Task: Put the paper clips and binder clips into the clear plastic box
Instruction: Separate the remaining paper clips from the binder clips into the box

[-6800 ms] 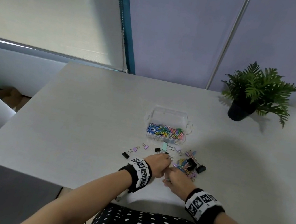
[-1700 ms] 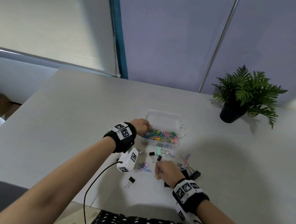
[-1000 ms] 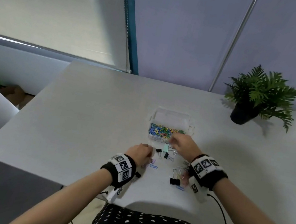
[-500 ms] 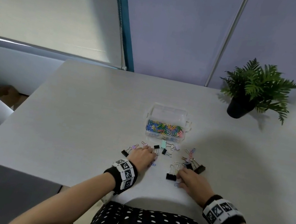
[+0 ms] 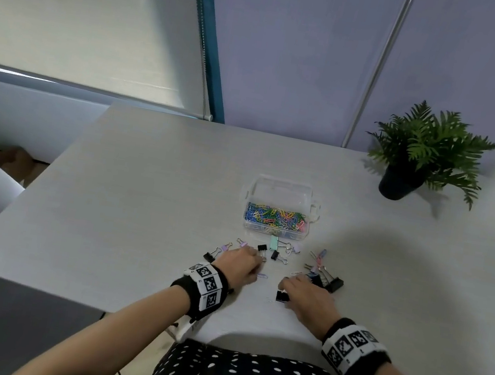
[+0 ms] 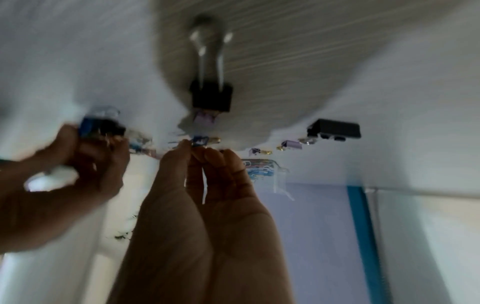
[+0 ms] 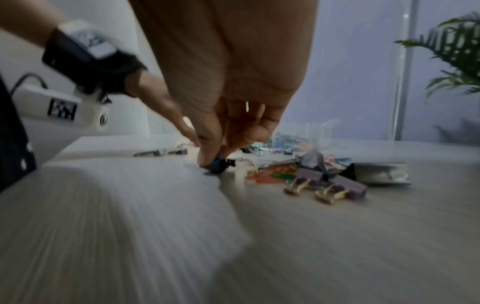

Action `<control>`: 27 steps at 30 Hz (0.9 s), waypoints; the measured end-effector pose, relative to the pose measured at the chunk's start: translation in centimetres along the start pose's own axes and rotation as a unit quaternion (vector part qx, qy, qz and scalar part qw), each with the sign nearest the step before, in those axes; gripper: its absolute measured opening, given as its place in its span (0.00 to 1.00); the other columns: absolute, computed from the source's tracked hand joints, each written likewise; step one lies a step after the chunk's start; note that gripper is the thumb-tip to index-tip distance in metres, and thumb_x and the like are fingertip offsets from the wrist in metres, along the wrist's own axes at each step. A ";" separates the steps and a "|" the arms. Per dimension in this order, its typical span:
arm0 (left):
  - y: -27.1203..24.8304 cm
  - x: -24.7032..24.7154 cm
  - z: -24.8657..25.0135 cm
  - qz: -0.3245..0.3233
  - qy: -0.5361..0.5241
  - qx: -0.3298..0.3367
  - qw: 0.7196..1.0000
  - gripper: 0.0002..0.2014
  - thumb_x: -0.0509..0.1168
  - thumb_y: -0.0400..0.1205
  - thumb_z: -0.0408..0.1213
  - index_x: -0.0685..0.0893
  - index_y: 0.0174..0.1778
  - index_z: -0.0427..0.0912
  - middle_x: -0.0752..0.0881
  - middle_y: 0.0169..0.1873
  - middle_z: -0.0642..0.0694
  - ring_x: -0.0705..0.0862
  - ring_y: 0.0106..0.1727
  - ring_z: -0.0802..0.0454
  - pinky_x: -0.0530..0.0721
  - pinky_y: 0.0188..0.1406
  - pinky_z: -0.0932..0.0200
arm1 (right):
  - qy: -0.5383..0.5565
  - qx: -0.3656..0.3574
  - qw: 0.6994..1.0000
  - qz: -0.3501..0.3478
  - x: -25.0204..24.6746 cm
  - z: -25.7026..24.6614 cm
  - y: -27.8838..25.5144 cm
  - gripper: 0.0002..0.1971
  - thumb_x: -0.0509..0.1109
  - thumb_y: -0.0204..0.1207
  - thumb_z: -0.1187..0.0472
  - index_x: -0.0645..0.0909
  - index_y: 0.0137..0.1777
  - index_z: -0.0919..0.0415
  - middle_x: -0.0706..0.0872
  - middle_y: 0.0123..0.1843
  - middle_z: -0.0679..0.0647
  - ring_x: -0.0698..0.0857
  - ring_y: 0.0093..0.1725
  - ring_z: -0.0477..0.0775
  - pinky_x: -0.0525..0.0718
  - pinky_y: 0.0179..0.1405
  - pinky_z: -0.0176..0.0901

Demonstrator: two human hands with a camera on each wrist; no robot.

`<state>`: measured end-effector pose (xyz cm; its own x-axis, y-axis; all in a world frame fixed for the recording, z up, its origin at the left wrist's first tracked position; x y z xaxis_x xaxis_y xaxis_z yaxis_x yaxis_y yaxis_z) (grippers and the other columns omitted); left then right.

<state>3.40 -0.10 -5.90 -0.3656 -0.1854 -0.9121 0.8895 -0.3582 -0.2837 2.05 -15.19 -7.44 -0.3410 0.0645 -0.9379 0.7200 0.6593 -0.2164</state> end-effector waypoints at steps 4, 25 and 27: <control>0.3 -1.5 -1.0 0.041 -0.112 -0.025 0.993 0.05 0.66 0.78 0.37 0.82 0.45 0.40 0.86 0.47 0.43 0.78 0.45 0.52 0.78 0.51 0.58 | -0.050 -0.006 0.999 -0.005 0.5 -0.3 0.0 0.20 0.81 0.54 0.62 0.74 0.41 0.57 0.84 0.37 0.51 0.84 0.38 0.52 0.78 0.21 0.41; 0.7 -2.9 -3.8 0.055 -0.385 -0.110 0.915 0.04 0.64 0.80 0.26 0.78 0.43 0.40 0.84 0.35 0.48 0.83 0.25 0.75 0.81 0.30 0.78 | 0.009 -0.037 0.997 0.069 -1.6 -0.1 3.0 0.03 0.69 0.70 0.65 0.78 0.43 0.60 0.84 0.41 0.54 0.81 0.43 0.55 0.75 0.34 0.39; 0.9 -2.8 -3.8 0.055 -0.394 -0.111 0.911 0.05 0.64 0.80 0.27 0.78 0.42 0.41 0.84 0.33 0.51 0.83 0.27 0.74 0.82 0.32 0.77 | 0.112 0.037 0.991 0.056 -1.5 0.0 4.1 0.06 0.61 0.77 0.67 0.77 0.51 0.64 0.83 0.49 0.59 0.80 0.50 0.59 0.74 0.44 0.44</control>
<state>6.26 3.59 -4.74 -0.2756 -0.8394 -0.4684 0.9343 -0.1193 -0.3359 5.55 -12.58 -6.96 -0.3757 0.3049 -0.8751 0.8009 0.5820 -0.1411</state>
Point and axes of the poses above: each hand's wrist, its own y-axis towards the middle knuckle, its own x-axis out of the palm, z = x × y, the point moved 5 cm from there along y, towards the middle knuckle
